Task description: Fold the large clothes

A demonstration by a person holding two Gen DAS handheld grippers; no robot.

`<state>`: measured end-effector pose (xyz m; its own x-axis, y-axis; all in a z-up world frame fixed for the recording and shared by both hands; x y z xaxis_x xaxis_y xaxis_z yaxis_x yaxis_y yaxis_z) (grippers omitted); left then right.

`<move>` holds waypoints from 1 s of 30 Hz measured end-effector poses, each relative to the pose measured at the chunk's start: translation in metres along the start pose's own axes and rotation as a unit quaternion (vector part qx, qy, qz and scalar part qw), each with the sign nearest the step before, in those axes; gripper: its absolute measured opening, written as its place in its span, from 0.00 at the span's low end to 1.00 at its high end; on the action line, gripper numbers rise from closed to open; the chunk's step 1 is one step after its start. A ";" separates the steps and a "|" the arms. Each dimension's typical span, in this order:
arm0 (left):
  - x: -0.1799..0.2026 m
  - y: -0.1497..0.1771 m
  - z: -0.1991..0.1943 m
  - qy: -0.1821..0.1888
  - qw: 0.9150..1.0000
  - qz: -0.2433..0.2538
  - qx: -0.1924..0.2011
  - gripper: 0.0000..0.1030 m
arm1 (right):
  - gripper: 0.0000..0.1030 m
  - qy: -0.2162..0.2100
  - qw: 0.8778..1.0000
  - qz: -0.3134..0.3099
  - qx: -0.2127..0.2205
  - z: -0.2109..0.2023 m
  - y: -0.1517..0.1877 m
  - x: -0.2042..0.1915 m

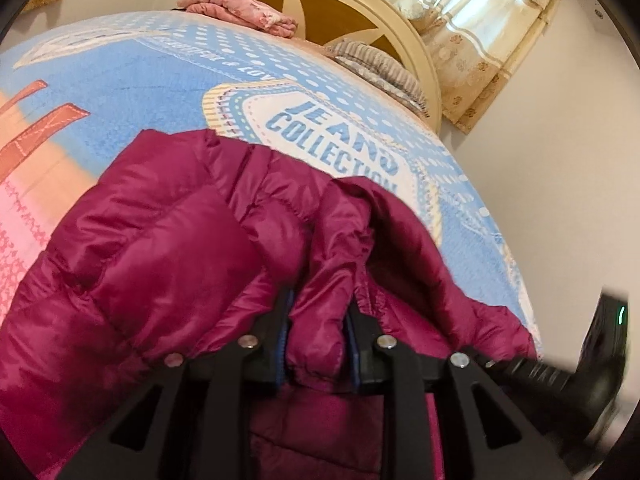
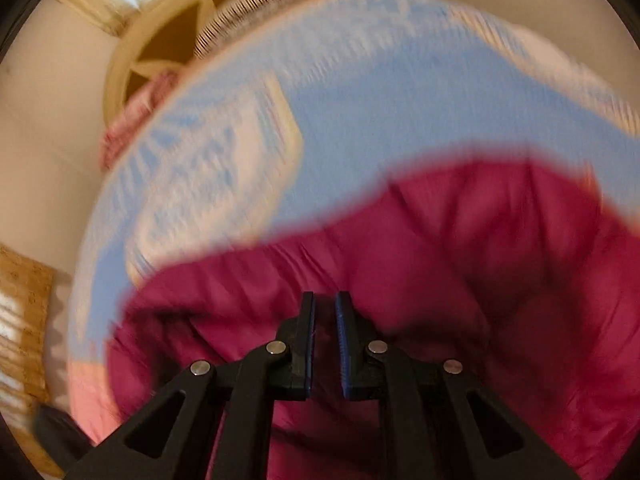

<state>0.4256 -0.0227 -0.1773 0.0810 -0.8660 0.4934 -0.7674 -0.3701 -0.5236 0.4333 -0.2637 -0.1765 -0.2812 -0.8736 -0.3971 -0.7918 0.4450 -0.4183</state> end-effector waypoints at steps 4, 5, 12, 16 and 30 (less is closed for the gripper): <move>0.001 -0.006 -0.025 -0.015 1.000 0.018 0.007 0.42 | 0.08 0.036 0.995 -0.085 0.046 -0.001 0.011 -0.008; 0.002 -0.008 -0.037 -0.039 0.998 0.032 0.024 0.47 | 0.09 0.045 0.994 -0.090 0.048 -0.002 0.011 -0.009; 0.058 -0.049 -0.074 -0.106 0.977 0.155 0.097 0.75 | 0.09 0.111 0.983 -0.131 0.063 -0.002 0.011 -0.020; 0.083 -0.067 -0.023 -0.165 0.960 0.217 0.061 0.75 | 0.09 0.109 0.983 -0.130 0.065 -0.007 0.011 -0.017; 0.013 -0.035 0.042 -0.209 0.962 0.174 -0.023 0.81 | 0.09 0.121 0.981 -0.134 0.070 -0.010 0.014 -0.021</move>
<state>0.4801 -0.0349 -0.1816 0.0562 -0.9978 -0.0340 -0.8205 -0.0267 -0.5711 0.4227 -0.2414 -0.1657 -0.2071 -0.9765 -0.0597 -0.7771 0.2013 -0.5963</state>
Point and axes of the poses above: each gripper's, at about its wrist camera, not at the fingertips, and z roughly the way its jaws point, x to its right, y to its underside, the point moved 6 cm from there along z, roughly the way its jaws point, and after that the axes turned 5 degrees about -x, right-handed, at the moved point
